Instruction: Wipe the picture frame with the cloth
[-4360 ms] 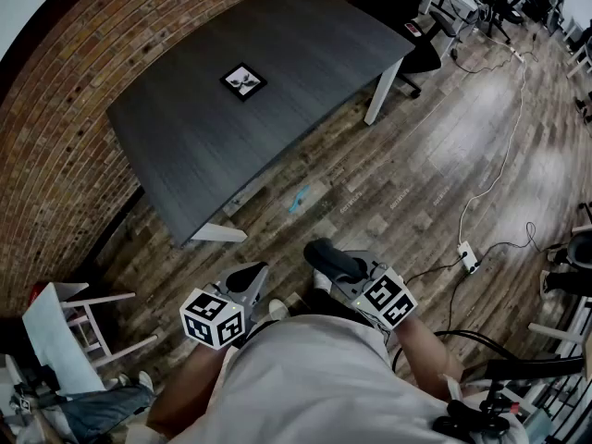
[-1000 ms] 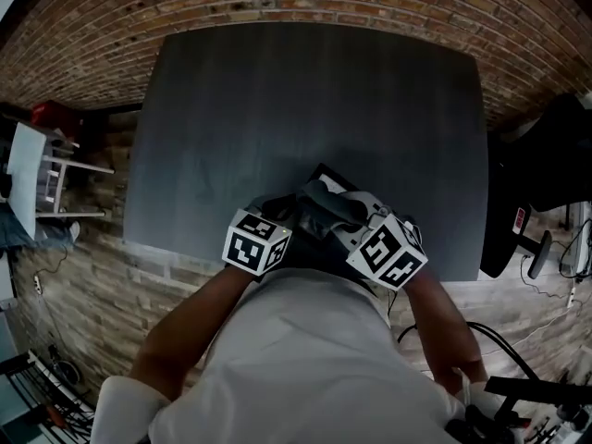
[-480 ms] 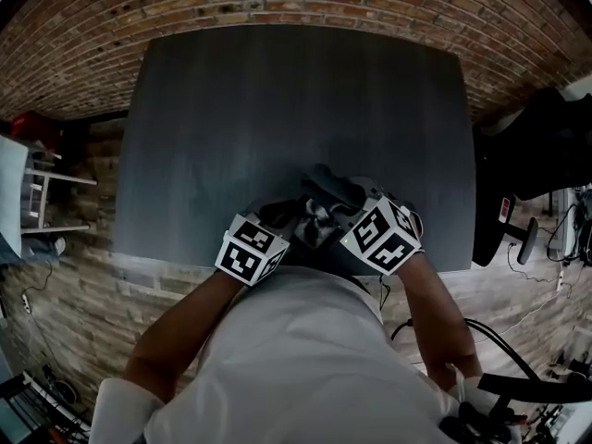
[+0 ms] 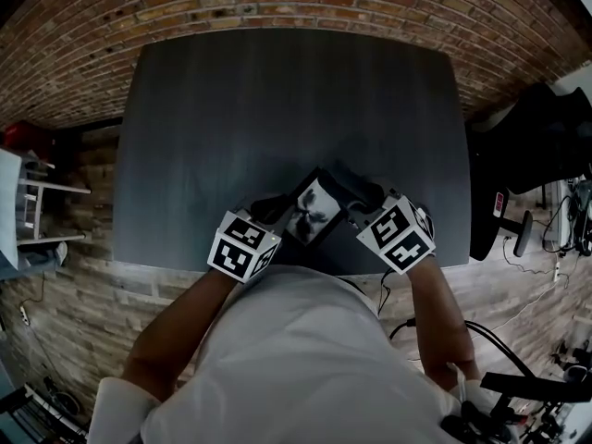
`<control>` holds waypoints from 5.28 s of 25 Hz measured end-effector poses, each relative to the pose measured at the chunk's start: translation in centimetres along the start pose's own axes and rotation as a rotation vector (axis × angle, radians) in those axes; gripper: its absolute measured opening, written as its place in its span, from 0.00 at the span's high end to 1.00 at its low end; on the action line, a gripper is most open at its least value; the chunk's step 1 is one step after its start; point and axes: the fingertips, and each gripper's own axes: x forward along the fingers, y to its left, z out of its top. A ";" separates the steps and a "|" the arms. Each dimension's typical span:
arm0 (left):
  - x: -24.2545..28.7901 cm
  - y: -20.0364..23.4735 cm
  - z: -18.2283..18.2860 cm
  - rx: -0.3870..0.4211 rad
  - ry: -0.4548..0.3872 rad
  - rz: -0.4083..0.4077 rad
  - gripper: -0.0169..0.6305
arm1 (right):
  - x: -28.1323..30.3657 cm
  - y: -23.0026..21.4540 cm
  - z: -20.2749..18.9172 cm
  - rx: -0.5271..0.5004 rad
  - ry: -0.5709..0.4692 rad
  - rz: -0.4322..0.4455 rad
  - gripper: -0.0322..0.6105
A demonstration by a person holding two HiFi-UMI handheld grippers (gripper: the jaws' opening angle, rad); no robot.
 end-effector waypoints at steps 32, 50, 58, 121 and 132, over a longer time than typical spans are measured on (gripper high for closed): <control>1.3 1.3 3.6 -0.241 -0.132 0.140 0.86 | -0.9 10.1 0.7 -0.098 -0.027 0.190 0.82; -0.7 1.7 3.2 -0.416 -0.215 0.064 0.86 | -7.1 -3.3 -2.0 0.204 -0.226 -0.143 0.82; -0.7 0.2 3.0 -0.610 -0.259 -0.079 0.86 | -6.5 -3.2 -0.7 0.242 -0.308 -0.118 0.83; -2.3 -6.2 4.1 -0.610 -0.170 -0.477 0.86 | -5.1 -3.4 1.4 0.264 -0.507 0.415 0.83; -1.2 -3.5 2.1 -0.647 -0.144 -0.339 0.86 | -8.7 -4.7 0.3 0.257 -0.560 0.340 0.83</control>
